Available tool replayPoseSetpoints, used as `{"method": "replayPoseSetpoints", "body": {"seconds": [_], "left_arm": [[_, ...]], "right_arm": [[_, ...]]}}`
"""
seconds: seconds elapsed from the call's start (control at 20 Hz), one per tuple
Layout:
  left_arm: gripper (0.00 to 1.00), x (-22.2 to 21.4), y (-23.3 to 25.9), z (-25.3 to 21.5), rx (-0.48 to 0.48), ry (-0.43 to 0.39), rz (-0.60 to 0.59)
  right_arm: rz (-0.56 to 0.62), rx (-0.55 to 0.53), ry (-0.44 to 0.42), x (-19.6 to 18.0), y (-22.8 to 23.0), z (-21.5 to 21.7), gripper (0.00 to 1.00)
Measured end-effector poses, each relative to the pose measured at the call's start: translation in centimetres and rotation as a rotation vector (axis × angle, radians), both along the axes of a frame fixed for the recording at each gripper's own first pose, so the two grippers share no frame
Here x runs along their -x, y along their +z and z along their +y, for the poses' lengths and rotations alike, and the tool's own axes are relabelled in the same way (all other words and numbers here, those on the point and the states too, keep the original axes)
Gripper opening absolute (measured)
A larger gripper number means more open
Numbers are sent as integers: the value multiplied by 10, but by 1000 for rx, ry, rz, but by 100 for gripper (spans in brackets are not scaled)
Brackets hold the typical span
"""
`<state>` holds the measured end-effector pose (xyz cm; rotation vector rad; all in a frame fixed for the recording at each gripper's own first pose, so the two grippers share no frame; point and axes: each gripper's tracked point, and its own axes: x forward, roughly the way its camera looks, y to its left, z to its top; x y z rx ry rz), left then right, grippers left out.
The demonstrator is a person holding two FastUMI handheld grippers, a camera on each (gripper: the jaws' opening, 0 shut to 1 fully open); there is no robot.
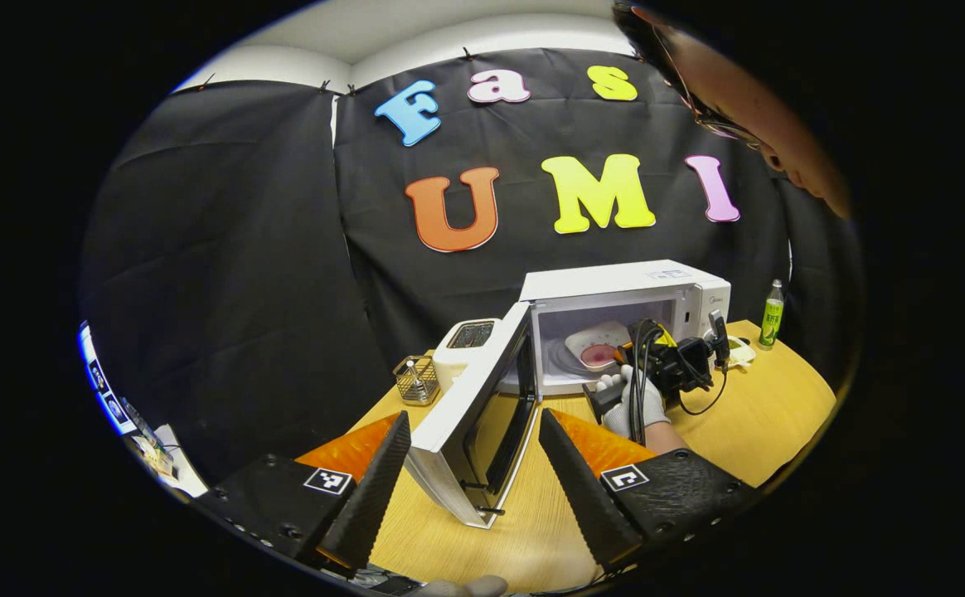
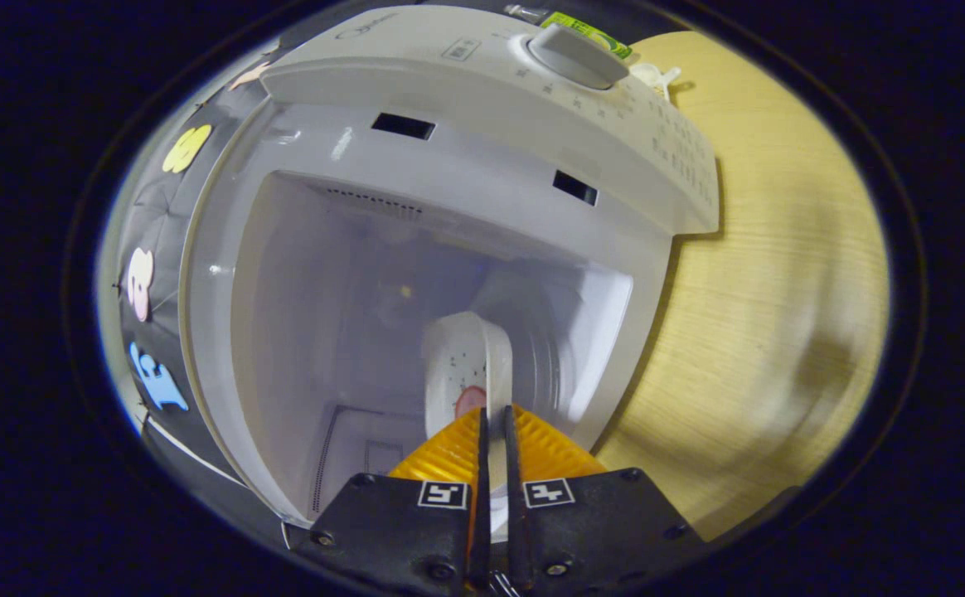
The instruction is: Open the microwave oven with the left hand, put the food in, and close the microwave oven.
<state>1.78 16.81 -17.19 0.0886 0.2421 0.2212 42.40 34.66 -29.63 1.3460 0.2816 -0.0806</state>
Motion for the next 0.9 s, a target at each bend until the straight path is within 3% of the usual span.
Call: {"method": "replayPoseSetpoints", "body": {"seconds": [0.05,0.1,0.2,0.25,0.3,0.35,0.4,0.45,0.5,0.55,0.6,0.65,0.7,0.8,0.85,0.9], "left_arm": [[93,0,0,2,0,2,-1],[93,1,1,3,2,3,-2],[93,0,2,2,9,6,-5],[93,1,4,3,10,9,-9],[93,1,6,3,12,8,-10],[93,1,9,4,9,9,-14],[93,0,15,3,3,5,-23],[93,1,20,3,-5,3,-31],[93,2,25,2,-11,-4,-38],[93,2,29,-1,-15,-11,-45],[93,2,32,-4,-18,-18,-44],[93,3,36,-6,-23,-26,-47],[93,3,41,-10,-25,-35,-53],[93,0,55,-19,-15,-62,-68],[93,-2,62,-24,-11,-76,-81],[93,-4,70,-29,-7,-90,-96]], "right_arm": [[-7,-13,9,-1,0,2,4],[-15,-24,13,1,2,3,18],[-65,-20,14,7,15,2,28],[-90,9,15,11,21,2,58],[-109,49,14,18,27,-1,53],[-128,90,18,24,33,-3,70],[-144,134,25,29,40,-6,76],[-152,189,32,35,44,-10,95],[-154,245,40,42,48,-16,87],[-168,313,46,48,54,-22,99],[-168,385,54,56,58,-29,99],[-179,459,59,63,64,-38,87],[-190,523,74,70,73,-46,87],[-196,623,108,86,87,-65,88],[-202,665,109,94,96,-77,99],[-214,700,108,102,106,-90,89]]}}
